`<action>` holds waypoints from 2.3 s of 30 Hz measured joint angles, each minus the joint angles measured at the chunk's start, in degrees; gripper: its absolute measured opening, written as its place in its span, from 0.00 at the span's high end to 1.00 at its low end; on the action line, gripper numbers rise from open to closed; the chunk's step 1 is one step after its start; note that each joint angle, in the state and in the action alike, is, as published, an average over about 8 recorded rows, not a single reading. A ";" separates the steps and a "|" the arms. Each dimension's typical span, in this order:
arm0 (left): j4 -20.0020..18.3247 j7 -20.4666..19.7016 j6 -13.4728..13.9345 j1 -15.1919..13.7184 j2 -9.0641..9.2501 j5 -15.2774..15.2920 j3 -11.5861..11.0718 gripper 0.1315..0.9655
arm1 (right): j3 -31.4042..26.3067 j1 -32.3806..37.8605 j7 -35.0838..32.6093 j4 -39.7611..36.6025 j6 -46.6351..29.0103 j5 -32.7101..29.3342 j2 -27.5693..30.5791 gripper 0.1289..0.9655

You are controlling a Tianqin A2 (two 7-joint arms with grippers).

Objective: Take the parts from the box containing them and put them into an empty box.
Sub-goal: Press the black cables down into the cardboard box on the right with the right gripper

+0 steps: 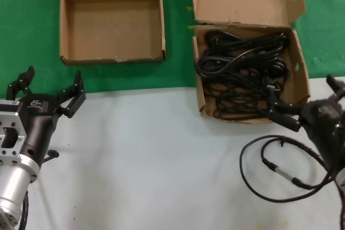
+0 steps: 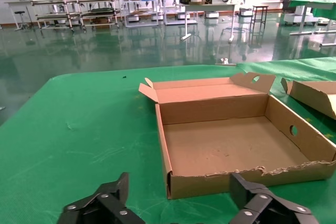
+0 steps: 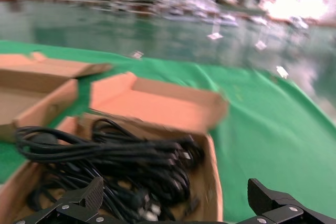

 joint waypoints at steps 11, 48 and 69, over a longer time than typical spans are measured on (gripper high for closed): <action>0.00 0.00 0.00 0.00 0.00 0.00 0.00 0.52 | 4.99 4.48 -22.94 1.38 -21.30 -2.34 5.65 0.00; 0.00 -0.01 0.00 0.00 0.00 0.01 0.00 0.98 | -20.16 37.27 -48.51 -15.37 -41.46 -15.39 16.04 0.10; 0.00 -0.01 0.00 0.00 0.00 0.01 0.00 0.98 | -24.76 41.32 -43.54 -18.28 -37.01 -19.77 15.14 0.49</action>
